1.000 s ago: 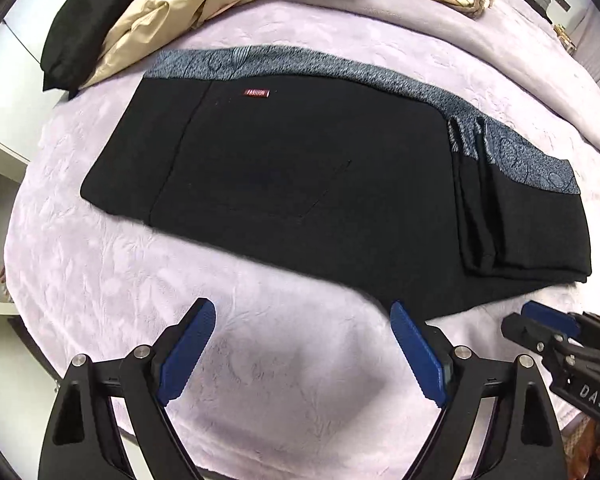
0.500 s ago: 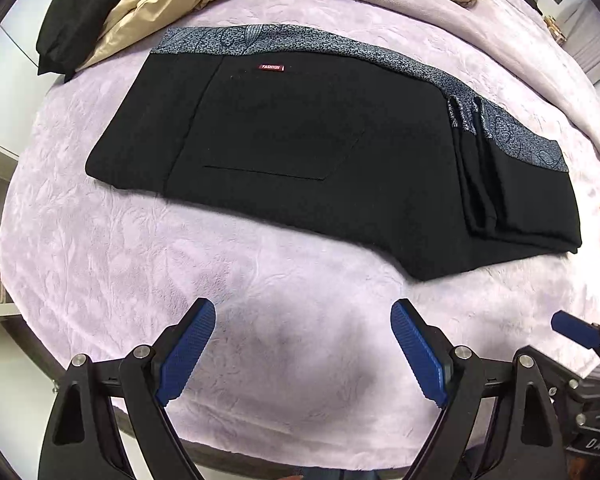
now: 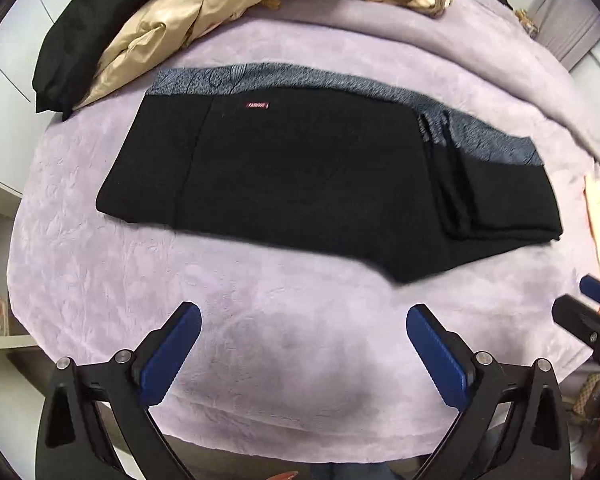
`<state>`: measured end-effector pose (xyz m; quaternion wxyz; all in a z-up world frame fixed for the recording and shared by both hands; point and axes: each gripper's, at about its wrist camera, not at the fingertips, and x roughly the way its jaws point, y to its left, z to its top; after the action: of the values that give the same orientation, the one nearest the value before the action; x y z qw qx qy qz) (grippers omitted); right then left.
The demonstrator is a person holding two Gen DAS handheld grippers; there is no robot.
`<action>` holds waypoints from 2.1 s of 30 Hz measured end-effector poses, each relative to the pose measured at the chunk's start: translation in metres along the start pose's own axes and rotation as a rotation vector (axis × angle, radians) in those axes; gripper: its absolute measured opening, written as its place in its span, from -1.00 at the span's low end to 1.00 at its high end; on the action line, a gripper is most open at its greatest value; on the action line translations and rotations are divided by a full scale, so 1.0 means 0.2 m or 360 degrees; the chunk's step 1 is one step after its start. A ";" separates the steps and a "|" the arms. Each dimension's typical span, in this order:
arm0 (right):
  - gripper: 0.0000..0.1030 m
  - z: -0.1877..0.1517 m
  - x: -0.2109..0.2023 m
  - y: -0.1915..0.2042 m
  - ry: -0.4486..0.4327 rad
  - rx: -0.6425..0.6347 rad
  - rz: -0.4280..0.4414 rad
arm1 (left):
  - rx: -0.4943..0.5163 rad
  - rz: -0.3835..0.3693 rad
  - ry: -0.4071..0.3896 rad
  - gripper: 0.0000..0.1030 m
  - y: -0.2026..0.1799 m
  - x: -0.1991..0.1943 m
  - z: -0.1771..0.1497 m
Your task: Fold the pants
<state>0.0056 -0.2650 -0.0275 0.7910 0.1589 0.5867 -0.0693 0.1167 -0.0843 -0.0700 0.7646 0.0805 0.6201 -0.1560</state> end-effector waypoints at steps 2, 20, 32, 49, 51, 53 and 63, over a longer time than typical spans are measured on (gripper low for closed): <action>0.82 -0.02 -0.03 -0.02 -0.0027 -0.0002 0.0010 | -0.0007 0.0013 -0.0022 1.00 -0.03 -0.02 -0.01; 0.82 -0.47 -0.11 -0.37 0.0048 0.0270 0.0091 | -0.0067 0.0055 -0.0005 1.00 -0.23 -0.19 -0.42; 0.82 -0.26 0.01 -0.16 0.0074 0.0251 0.0071 | -0.0226 0.0065 -0.0078 1.00 0.12 -0.19 -0.20; 0.82 0.13 0.24 0.37 0.0146 0.0214 0.0058 | -0.0192 -0.0080 0.0065 1.00 0.51 0.08 0.19; 0.82 0.14 0.25 0.37 0.0156 0.0251 0.0031 | -0.0174 -0.0109 0.0078 1.00 0.52 0.11 0.20; 0.82 0.14 0.26 0.36 0.0164 0.0272 0.0023 | -0.0180 -0.0132 0.0081 1.00 0.54 0.14 0.22; 0.82 0.15 0.39 0.35 0.0241 0.0172 0.0044 | -0.0431 -0.0320 -0.0010 1.00 0.73 0.21 0.23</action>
<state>0.0776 -0.2035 -0.0823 0.7355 0.2143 0.6381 -0.0776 0.2166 0.0312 -0.1102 0.7509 -0.0862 0.6381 -0.1467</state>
